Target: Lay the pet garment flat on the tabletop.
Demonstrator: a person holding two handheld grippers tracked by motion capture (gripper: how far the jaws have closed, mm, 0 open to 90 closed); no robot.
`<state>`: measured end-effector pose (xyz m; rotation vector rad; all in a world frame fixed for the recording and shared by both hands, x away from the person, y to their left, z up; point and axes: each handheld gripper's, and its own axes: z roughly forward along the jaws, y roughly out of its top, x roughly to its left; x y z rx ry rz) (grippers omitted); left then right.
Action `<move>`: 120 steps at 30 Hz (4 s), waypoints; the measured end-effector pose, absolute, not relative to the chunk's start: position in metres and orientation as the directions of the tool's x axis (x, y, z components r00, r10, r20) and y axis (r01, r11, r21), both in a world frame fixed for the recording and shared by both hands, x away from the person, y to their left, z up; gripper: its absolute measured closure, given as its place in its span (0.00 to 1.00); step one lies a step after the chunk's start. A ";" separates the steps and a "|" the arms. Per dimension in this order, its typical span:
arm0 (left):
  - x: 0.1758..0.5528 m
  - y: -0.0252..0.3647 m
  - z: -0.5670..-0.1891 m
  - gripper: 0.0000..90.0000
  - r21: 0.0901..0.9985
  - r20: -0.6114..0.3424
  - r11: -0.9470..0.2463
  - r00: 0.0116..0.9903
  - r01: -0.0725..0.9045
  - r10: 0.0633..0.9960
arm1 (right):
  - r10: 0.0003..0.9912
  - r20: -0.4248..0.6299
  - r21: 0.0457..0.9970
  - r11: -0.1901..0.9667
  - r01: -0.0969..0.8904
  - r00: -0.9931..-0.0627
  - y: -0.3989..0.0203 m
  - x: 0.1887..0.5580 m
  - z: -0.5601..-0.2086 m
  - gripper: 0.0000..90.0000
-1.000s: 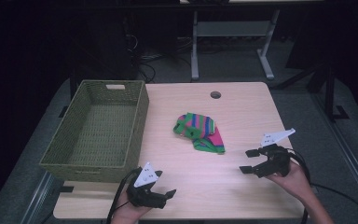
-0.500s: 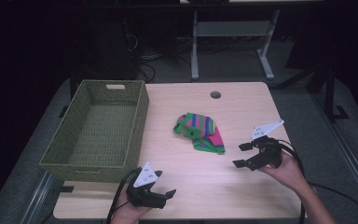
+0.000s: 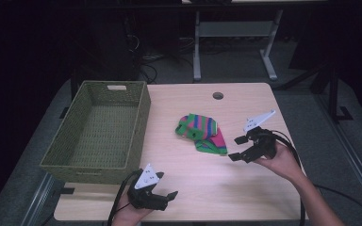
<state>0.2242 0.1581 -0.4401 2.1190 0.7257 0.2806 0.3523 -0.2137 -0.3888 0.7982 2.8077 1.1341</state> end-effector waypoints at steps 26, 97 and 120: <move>0.225 0.158 -0.439 0.22 0.796 -0.056 -0.464 0.811 0.388 0.582 | 0.451 0.145 0.602 0.666 0.440 -0.881 -0.162 0.417 -0.371 0.26; 0.229 0.161 -0.438 0.23 0.797 -0.068 -0.460 0.815 0.391 0.576 | 0.619 0.021 0.436 0.701 0.565 -0.785 -0.110 0.458 -0.444 0.74; 0.228 0.163 -0.438 0.23 0.803 -0.085 -0.440 0.808 0.402 0.583 | 0.598 0.175 0.618 0.552 0.560 -0.782 -0.152 0.433 -0.393 0.74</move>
